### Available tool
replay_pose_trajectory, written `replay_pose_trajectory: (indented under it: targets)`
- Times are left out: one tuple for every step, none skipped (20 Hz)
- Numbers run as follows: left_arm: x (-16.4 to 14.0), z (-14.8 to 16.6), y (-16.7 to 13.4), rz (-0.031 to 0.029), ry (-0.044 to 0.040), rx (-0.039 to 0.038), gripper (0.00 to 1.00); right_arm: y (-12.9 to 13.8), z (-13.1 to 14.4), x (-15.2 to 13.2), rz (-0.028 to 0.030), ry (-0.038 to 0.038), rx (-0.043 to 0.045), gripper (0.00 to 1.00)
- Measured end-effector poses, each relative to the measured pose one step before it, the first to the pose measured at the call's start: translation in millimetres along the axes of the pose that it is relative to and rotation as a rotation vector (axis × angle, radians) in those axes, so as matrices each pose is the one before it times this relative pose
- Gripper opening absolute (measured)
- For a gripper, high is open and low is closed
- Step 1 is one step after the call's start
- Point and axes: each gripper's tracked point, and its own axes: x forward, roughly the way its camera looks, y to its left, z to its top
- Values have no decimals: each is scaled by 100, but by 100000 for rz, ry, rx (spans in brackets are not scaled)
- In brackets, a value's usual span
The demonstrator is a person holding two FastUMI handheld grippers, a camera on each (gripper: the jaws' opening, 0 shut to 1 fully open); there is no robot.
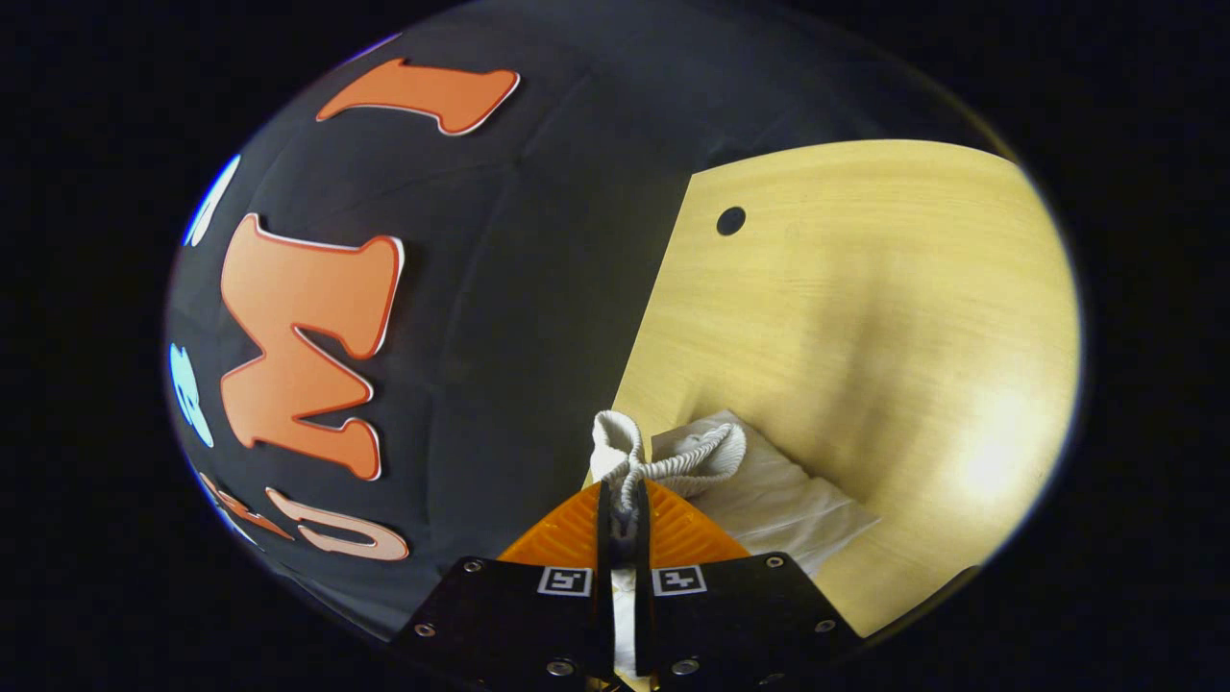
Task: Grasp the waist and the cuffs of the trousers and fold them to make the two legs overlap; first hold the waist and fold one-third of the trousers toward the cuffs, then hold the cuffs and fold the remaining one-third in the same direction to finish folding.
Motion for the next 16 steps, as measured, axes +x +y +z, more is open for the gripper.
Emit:
replay_pose_trajectory:
  targets:
    - [-57,114,265,-159,48,-621,100,317,-782,370,-151,543,106,8]
    - [-34,122,468,-102,62,-634,99,473,-640,336,432,270,216,8]
    - [72,266,744,-314,-248,-870,99,442,-850,254,152,434,-239,8]
    - [33,205,546,-479,123,-870,99,301,-913,208,-184,296,-311,8]
    - [150,83,520,5,49,-848,99,277,-848,379,-410,570,-588,8]
    - [16,164,429,-435,173,-849,100,4,-722,275,-711,493,-212,8]
    - [-64,85,601,-35,22,-813,99,189,-823,361,272,709,-5,8]
    - [13,29,337,-323,143,-750,99,199,-905,308,-354,758,-201,8]
    - [-222,-7,175,100,239,-640,96,231,-898,374,192,1029,-622,8]
    - [-91,-4,214,-502,174,-604,100,176,-1182,287,-315,1133,-594,8]
    - [-115,80,381,-20,131,-535,100,131,-1000,378,-155,1081,-439,8]
    - [-55,153,319,-334,35,-595,100,30,-907,321,-234,1397,-11,8]
    - [23,20,360,26,64,-892,99,187,-744,445,189,1272,20,8]
    - [-232,6,94,-285,-96,-730,100,184,-1011,291,351,1171,-171,8]
    - [-39,39,356,53,-116,-600,99,276,-1084,378,-45,1475,-815,8]
    - [-19,58,30,-469,-256,-993,100,149,-995,437,-627,1216,-1073,9]
